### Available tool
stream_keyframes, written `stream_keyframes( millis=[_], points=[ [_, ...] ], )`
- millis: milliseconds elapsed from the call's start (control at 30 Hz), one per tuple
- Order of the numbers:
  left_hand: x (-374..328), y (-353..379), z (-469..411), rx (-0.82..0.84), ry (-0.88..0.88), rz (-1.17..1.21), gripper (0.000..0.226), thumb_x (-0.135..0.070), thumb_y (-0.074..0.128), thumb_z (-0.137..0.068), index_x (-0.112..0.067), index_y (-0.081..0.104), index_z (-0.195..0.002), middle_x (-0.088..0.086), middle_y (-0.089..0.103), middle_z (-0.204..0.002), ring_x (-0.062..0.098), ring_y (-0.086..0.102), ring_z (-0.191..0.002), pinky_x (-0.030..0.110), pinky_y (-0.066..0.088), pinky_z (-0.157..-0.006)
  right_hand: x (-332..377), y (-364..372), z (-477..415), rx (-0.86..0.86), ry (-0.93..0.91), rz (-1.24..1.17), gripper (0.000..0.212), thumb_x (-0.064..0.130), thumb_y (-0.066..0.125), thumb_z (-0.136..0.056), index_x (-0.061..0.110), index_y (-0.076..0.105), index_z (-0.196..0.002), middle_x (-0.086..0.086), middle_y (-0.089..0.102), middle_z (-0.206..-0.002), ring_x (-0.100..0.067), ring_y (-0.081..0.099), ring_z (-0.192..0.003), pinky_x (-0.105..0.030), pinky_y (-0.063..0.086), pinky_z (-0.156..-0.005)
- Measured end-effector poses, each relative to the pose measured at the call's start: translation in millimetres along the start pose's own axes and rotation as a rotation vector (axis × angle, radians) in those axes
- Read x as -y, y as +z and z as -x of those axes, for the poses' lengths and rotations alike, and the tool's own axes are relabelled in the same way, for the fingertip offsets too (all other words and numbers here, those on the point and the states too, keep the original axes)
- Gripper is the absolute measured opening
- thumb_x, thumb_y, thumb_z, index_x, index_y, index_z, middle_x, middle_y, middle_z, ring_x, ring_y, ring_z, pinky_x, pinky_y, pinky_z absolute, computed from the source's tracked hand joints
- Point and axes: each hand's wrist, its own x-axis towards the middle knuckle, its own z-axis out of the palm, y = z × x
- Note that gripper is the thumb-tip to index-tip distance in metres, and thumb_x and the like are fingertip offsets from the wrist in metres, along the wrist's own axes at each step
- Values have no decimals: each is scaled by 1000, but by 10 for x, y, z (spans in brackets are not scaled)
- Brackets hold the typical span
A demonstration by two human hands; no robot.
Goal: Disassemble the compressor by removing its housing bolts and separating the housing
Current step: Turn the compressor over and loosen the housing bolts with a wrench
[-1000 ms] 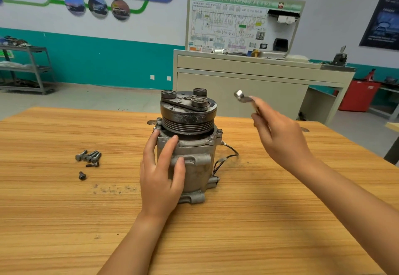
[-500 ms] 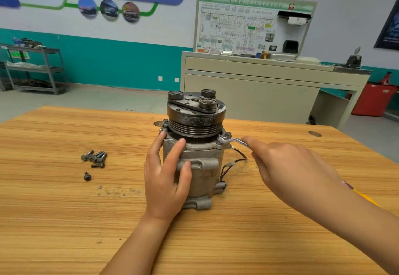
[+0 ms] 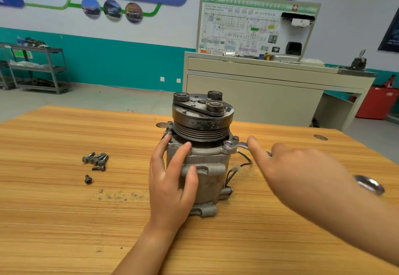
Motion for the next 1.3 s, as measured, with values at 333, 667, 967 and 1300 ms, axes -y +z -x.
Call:
stream_keyframes(
  millis=[333,667,967,1300],
  points=[
    [-16,-2,18,20,-38,31,38,-30,44,-88,-29,46,-125,1,28,-142,7,26,-134,26,25,-107,-441,593,-803,-722,-270,-252,16,-7,57,-77,-4,68,-87,-17,68,-76,-28,66,-62,-29,51,-49],
    [-25,17,32,14,-59,50,38,-29,43,-87,-29,46,-125,-2,27,-142,4,24,-134,31,27,-105,-106,264,49,-830,113,-725,38,23,37,-94,5,54,-124,12,52,-69,-3,47,-56,-19,41,-51],
    [-52,6,29,21,-81,64,38,-29,43,-87,-30,45,-125,-2,26,-142,7,25,-133,36,28,-104,-39,159,50,-223,160,-429,35,29,27,-99,32,21,-133,4,57,-95,-22,58,-85,-35,50,-68],
    [-63,0,33,24,-84,65,38,-30,43,-87,-31,46,-125,-1,27,-142,3,23,-132,33,26,-104,7,-58,53,-47,208,-209,38,11,36,-94,22,25,-129,4,31,-65,-14,33,-52,-25,26,-44]
  ],
)
